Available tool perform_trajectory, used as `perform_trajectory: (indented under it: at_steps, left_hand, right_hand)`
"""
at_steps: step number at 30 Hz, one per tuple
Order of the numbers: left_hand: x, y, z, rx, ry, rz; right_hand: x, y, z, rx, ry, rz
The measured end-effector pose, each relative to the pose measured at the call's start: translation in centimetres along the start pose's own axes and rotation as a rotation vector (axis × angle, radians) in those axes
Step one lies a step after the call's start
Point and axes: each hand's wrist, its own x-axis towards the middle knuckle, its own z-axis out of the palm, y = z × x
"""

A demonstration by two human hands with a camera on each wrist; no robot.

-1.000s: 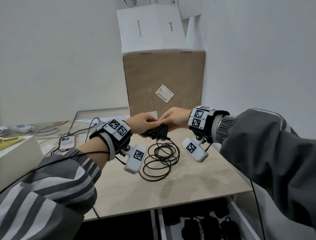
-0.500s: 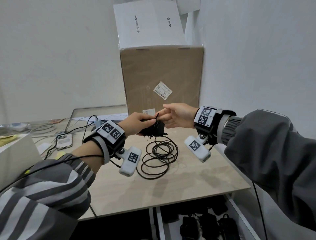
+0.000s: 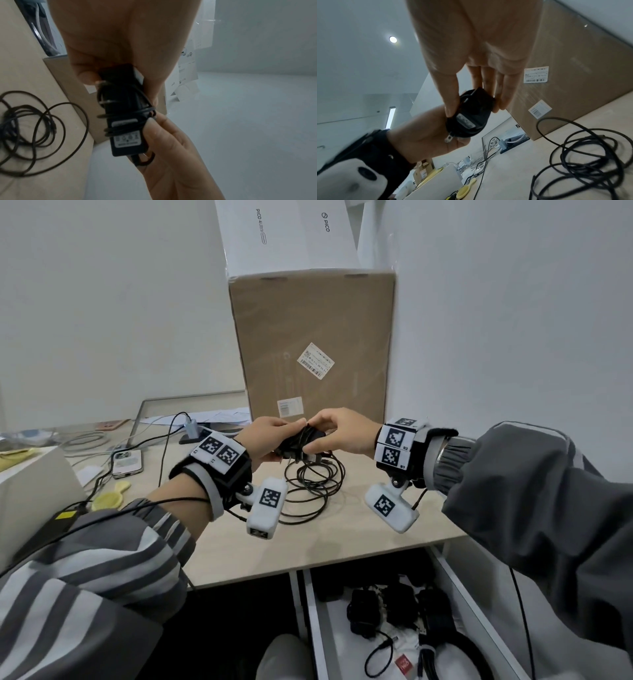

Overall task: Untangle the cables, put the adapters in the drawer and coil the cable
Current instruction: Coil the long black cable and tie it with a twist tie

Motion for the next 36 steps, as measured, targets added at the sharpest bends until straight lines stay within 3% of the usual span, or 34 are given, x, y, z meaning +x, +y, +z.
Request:
perform_trajectory:
  at_steps: [5, 9, 12, 14, 21, 29, 34, 36]
  left_hand:
    - [-2.7, -0.9, 1.5, -0.24, -0.068, -0.043]
    - [-5.7, -1.8, 3.4, -0.346, -0.185, -0.228]
    - [-7.7, -3.3, 5.9, -0.357, -0.309, -0.27]
    - [-8.7, -4.2, 7.2, -0.355, -0.313, -0.294]
    - [-10.6, -8.6, 9.0, -0.201, -0.389, -0.403]
    - [-10.9, -12.5, 10.1, -0.215, -0.427, -0.557]
    - [-10.8, -14.2, 9.8, -0.152, -0.475, -0.589]
    - [-10.6, -14.4, 9.3, -0.085, -0.436, -0.573]
  right_hand:
    - [-3.9, 1.4, 0.8, 0.077, 0.151, 0.07]
    - [-7.3, 3.0, 2.4, 0.202, 0.238, 0.149]
    - [-9.7, 3.4, 4.3, 0.188, 0.208, 0.183]
    - [-10.8, 3.9, 5.4, 0.15, 0.154, 0.227]
    - [-12.4, 7.7, 7.6, 0.228, -0.137, 0.554]
    - [-12.3, 10.9, 10.4, 0.256, -0.239, 0.695]
    - [-13.0, 13.4, 11.1, 0.271, -0.274, 0.753]
    - [-12.9, 14.2, 11.5, 0.242, -0.276, 0.8]
